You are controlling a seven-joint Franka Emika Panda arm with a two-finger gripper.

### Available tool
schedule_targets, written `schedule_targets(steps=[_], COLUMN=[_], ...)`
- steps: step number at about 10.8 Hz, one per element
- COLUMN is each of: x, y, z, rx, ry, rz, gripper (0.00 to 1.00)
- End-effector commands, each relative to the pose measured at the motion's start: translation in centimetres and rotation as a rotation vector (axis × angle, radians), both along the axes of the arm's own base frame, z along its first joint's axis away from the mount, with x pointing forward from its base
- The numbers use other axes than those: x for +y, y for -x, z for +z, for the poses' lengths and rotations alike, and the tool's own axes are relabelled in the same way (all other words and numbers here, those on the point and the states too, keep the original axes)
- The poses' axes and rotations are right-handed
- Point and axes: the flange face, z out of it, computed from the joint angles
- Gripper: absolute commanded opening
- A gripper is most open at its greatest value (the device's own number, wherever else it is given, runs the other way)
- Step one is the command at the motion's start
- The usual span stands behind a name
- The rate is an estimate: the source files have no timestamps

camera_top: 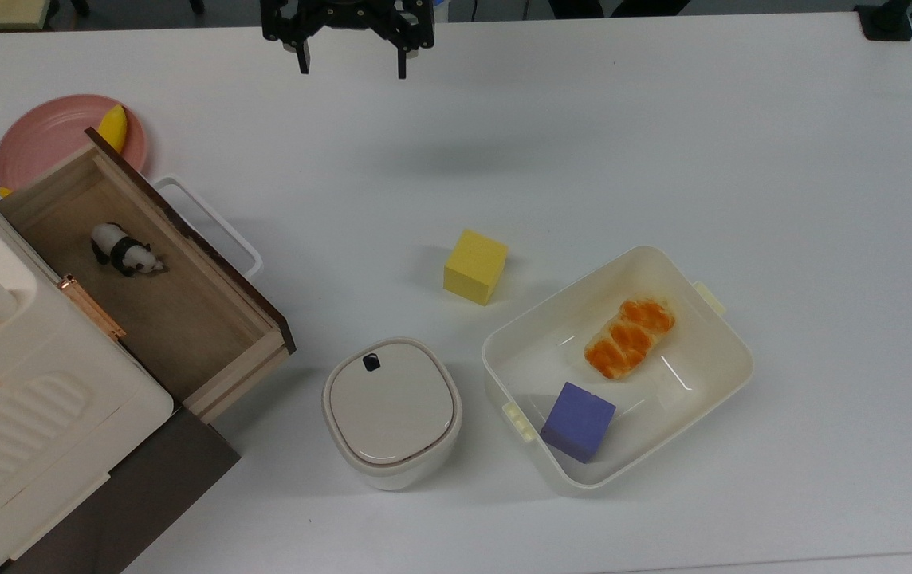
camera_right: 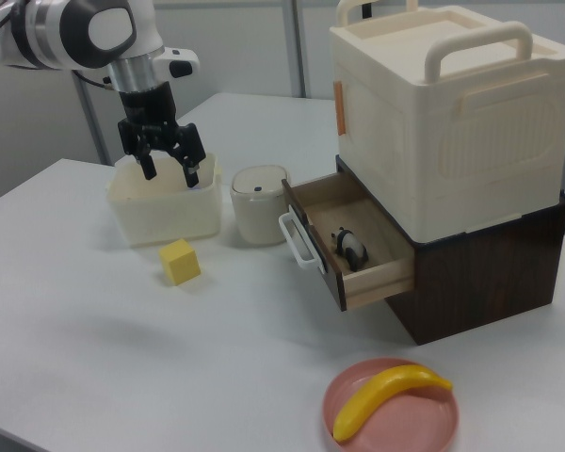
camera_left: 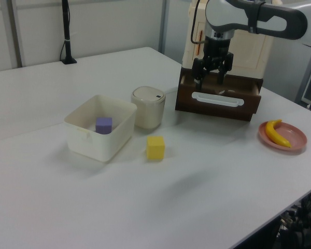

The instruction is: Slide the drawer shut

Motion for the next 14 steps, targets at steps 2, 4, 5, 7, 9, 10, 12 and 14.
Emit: schedule_targets(steps=[2,4,5,7,9,10,12,14], x=[0.38,0.38,0.47,0.47,0.56,0.56,0.65,0.65], y=[0.57,0.57,0.57,0.57,0.42,0.38,0.37,0.33], z=[-0.13,-0.13,-0.13,-0.13,-0.48,-0.56,-0.55,-0.64], rx=[0.017,0.017,0.017,0.017,0.024,0.025,0.025,0.027], ry=[-0.022,-0.022,-0.022,-0.022,-0.021,-0.021,-0.022,-0.022], rz=[-0.012,-0.01,-0.009,-0.009,-0.007,-0.007,0.042,0.053], gripper=[1.0,1.0,1.0,1.0,1.0,0.93,0.76,0.56])
